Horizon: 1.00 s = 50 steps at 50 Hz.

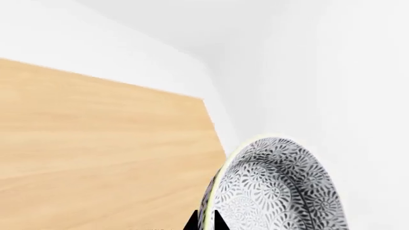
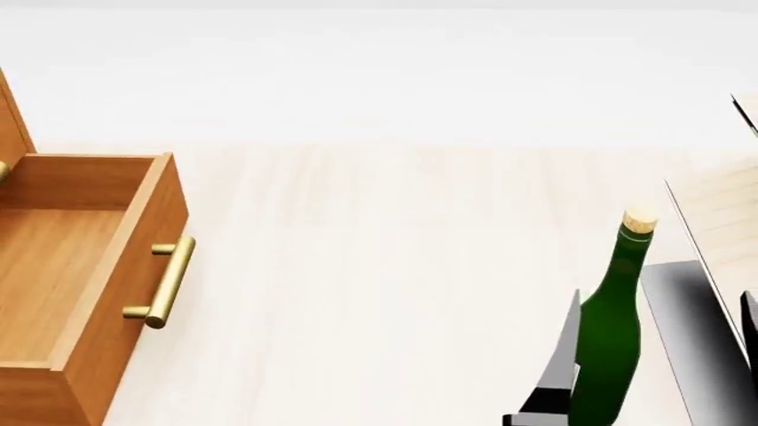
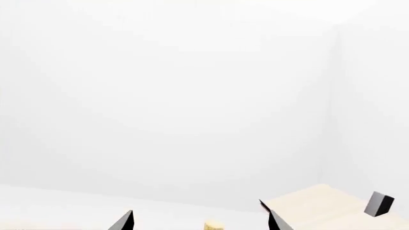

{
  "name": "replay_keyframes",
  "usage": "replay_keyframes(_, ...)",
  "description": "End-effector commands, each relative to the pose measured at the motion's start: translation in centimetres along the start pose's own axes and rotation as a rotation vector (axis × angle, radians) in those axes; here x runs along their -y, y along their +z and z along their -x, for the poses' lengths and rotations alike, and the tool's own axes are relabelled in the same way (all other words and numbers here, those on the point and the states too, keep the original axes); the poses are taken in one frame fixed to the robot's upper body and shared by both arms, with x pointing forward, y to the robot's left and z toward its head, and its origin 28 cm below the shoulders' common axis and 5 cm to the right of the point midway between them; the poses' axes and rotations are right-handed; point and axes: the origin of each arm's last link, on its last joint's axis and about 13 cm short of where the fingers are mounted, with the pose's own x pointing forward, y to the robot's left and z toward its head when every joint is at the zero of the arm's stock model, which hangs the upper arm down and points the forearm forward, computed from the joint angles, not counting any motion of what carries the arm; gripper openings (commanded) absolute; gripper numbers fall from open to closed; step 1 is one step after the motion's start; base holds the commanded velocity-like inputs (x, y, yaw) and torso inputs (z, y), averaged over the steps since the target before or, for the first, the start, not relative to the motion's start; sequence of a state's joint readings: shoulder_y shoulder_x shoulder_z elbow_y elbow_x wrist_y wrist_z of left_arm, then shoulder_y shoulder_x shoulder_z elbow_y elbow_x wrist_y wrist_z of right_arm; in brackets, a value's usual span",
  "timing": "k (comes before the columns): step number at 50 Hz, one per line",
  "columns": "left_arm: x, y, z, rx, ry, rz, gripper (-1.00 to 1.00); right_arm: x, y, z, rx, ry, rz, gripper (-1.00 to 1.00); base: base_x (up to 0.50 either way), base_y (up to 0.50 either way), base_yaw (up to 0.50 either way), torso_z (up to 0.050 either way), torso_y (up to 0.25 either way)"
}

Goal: Put the bowl on top of the cabinet.

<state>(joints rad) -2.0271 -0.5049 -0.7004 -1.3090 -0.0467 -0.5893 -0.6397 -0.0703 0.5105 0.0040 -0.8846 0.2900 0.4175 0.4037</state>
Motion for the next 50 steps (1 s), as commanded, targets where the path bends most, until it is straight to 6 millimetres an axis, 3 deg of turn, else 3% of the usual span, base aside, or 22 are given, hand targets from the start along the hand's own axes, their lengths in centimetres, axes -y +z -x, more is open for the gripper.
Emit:
replay_keyframes(1,-0.2,0.0,-0.1,-0.007,0.040,-0.009,-1.00,0.0,0.0,0.0,-0.002,0.003,0.001,1.00,0.00,0.00,0.00,0.000,0.000)
replay_keyframes(27,-2.7,-2.3,-2.6,-0.011,0.108,-0.068,-1.00,-0.2,-0.2,-0.1,-0.007,0.017,0.002,1.00,0.00,0.00,0.00,0.000,0.000)
replay_keyframes(50,-3.5,-3.4,-3.4,-0.012,0.121,-0.097,-1.00,-0.2,-0.4,-0.1,-0.010,0.020,0.001,1.00,0.00,0.00,0.00,0.000,0.001)
